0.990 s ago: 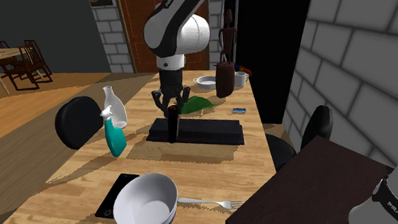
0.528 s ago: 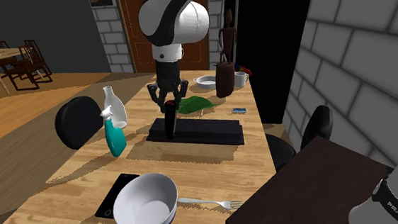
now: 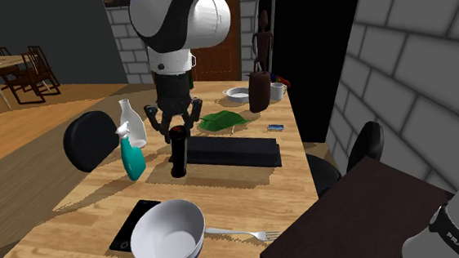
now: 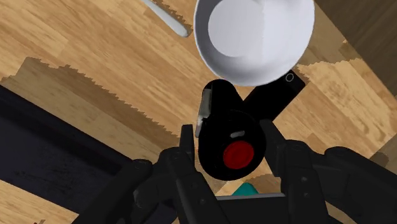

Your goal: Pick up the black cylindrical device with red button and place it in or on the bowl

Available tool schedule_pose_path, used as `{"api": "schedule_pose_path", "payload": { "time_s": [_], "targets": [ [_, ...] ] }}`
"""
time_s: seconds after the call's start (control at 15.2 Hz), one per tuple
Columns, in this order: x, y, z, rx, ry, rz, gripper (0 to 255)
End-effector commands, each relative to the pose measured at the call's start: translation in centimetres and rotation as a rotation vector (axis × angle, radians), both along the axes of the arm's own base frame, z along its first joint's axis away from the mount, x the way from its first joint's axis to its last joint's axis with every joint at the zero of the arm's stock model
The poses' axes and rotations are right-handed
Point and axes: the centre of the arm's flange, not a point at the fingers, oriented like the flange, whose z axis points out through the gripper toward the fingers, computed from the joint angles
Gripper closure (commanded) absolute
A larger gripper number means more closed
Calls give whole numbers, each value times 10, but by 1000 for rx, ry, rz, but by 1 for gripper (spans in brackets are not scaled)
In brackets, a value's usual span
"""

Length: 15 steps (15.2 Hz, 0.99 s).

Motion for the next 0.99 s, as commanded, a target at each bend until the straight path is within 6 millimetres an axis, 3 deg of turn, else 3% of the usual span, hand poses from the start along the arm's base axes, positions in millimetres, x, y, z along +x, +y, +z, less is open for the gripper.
{"api": "schedule_pose_path", "payload": {
  "time_s": [0.0, 0.46, 0.92],
  "targets": [
    [-15, 23, 6, 0, 0, -1, 255],
    [-70, 103, 25, 0, 0, -1, 255],
    [-70, 103, -12, 0, 0, -1, 255]
  ]
}}
